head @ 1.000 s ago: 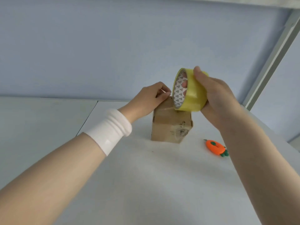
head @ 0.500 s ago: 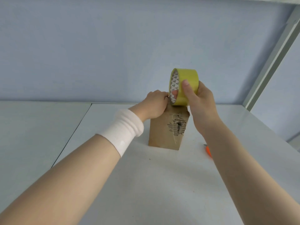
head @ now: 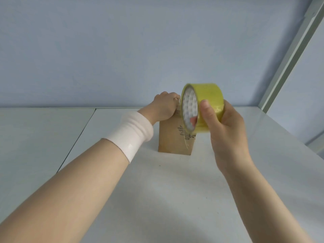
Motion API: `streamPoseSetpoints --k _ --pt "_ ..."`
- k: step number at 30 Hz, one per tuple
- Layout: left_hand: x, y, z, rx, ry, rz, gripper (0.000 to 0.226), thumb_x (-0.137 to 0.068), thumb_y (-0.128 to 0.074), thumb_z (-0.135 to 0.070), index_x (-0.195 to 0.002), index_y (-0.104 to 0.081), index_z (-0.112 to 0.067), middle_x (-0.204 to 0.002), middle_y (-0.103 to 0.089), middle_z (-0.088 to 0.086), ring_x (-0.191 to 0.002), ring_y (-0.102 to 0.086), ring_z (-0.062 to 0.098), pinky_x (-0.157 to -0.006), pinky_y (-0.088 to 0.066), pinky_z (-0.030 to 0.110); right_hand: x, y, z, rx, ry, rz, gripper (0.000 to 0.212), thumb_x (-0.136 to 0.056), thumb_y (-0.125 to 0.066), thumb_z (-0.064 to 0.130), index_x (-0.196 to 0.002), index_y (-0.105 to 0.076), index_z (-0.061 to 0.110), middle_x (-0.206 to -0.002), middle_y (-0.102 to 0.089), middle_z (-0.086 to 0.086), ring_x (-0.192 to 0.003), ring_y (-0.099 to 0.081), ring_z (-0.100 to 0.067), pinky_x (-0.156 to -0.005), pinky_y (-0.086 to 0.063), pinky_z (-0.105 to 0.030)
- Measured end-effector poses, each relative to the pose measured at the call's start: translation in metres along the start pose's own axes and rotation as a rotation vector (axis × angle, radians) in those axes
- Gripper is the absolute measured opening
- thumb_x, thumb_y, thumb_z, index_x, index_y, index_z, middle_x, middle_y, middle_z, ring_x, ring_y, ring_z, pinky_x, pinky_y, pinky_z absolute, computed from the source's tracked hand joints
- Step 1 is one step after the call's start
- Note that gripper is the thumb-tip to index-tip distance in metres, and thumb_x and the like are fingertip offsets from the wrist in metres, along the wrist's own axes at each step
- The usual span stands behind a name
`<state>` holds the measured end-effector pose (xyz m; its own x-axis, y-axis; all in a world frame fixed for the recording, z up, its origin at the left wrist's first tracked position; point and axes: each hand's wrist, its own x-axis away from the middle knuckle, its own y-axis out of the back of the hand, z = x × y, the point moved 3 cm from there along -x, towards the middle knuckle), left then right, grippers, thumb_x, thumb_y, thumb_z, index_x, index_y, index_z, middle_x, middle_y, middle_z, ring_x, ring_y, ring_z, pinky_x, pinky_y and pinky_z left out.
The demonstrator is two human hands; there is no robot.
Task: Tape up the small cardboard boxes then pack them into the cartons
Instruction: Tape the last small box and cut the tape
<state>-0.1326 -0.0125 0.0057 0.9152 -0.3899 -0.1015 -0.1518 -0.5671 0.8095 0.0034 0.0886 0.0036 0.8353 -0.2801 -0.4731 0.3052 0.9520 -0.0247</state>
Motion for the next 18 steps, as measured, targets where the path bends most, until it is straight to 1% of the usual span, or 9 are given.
streamPoseSetpoints --k 2,4,6,8,10,11,13,15,18 --pt "-0.002 0.000 0.003 -0.001 0.018 0.013 0.035 -0.100 -0.022 -0.014 -0.113 -0.054 -0.013 -0.131 -0.045 0.019 -0.124 -0.039 0.034 -0.104 -0.032 0.034 0.024 0.000 -0.005 0.082 0.005 -0.013 0.018 -0.079 -0.062 0.039 -0.074 -0.057 0.022 -0.055 -0.064 0.016 -0.050 -0.056 0.006 -0.049 -0.039 -0.005" --pt "-0.002 -0.002 0.003 -0.013 0.047 0.013 0.041 -0.102 -0.019 -0.016 -0.133 -0.046 -0.016 -0.141 -0.036 0.016 -0.132 -0.032 0.032 -0.109 -0.025 0.032 0.046 0.001 -0.014 0.154 -0.023 -0.013 0.023 -0.074 -0.062 0.044 -0.072 -0.055 0.022 -0.058 -0.066 0.014 -0.053 -0.057 0.004 -0.052 -0.038 -0.005" --pt "-0.001 -0.004 0.002 -0.022 0.030 -0.006 0.043 -0.102 -0.019 -0.017 -0.140 -0.040 -0.017 -0.143 -0.034 0.016 -0.133 -0.030 0.031 -0.108 -0.023 0.030 0.055 0.003 -0.027 0.179 -0.050 -0.022 0.020 -0.074 -0.061 0.041 -0.073 -0.055 0.022 -0.061 -0.067 0.013 -0.059 -0.060 0.002 -0.056 -0.040 -0.006" --pt "0.000 -0.004 0.002 0.018 0.015 -0.012 0.040 -0.102 -0.020 -0.016 -0.131 -0.048 -0.017 -0.136 -0.040 0.013 -0.128 -0.034 0.028 -0.104 -0.027 0.029 0.053 0.000 -0.035 0.175 -0.076 -0.013 0.016 -0.074 -0.060 0.039 -0.076 -0.055 0.024 -0.064 -0.067 0.010 -0.061 -0.061 -0.001 -0.057 -0.044 -0.010" --pt "0.002 -0.002 0.003 0.153 -0.054 -0.017 0.027 -0.102 -0.027 -0.019 -0.107 -0.054 -0.022 -0.116 -0.045 0.006 -0.113 -0.040 0.018 -0.091 -0.031 0.024 0.052 -0.006 -0.038 0.175 -0.089 0.005 0.015 -0.073 -0.061 0.041 -0.078 -0.057 0.027 -0.067 -0.068 0.005 -0.063 -0.062 -0.006 -0.060 -0.048 -0.018" --pt "0.007 0.000 0.006 0.273 -0.102 -0.001 0.020 -0.101 -0.034 -0.023 -0.108 -0.053 -0.024 -0.115 -0.045 -0.001 -0.110 -0.042 0.011 -0.089 -0.031 0.020 0.051 -0.008 -0.038 0.166 -0.089 0.011 0.016 -0.074 -0.062 0.041 -0.079 -0.057 0.027 -0.068 -0.068 0.004 -0.064 -0.062 -0.008 -0.061 -0.048 -0.020" --pt "0.022 0.003 0.016 0.440 -0.212 0.050 0.031 -0.097 -0.048 -0.029 -0.127 -0.050 -0.026 -0.129 -0.041 -0.010 -0.120 -0.040 -0.001 -0.093 -0.029 0.007 0.050 -0.005 -0.035 0.131 -0.081 0.001 0.024 -0.078 -0.066 0.046 -0.080 -0.058 0.024 -0.068 -0.068 0.000 -0.065 -0.063 -0.015 -0.062 -0.049 -0.023" --pt "0.033 0.004 0.027 0.338 -0.300 0.080 0.042 -0.089 -0.059 -0.031 -0.130 -0.048 -0.031 -0.143 -0.031 -0.011 -0.132 -0.028 -0.002 -0.103 -0.025 0.013 0.043 0.003 -0.027 0.088 -0.091 -0.023 0.030 -0.074 -0.062 0.046 -0.081 -0.058 0.017 -0.064 -0.067 -0.002 -0.062 -0.063 -0.015 -0.060 -0.048 -0.023" --pt "0.036 0.005 0.029 0.311 -0.303 0.038 0.041 -0.084 -0.066 -0.033 -0.123 -0.052 -0.034 -0.141 -0.032 -0.009 -0.130 -0.032 0.002 -0.106 -0.028 0.019 0.027 0.015 -0.008 0.056 -0.115 -0.023 0.025 -0.082 -0.059 0.038 -0.082 -0.063 0.013 -0.058 -0.067 0.008 -0.053 -0.060 0.000 -0.052 -0.043 -0.010"
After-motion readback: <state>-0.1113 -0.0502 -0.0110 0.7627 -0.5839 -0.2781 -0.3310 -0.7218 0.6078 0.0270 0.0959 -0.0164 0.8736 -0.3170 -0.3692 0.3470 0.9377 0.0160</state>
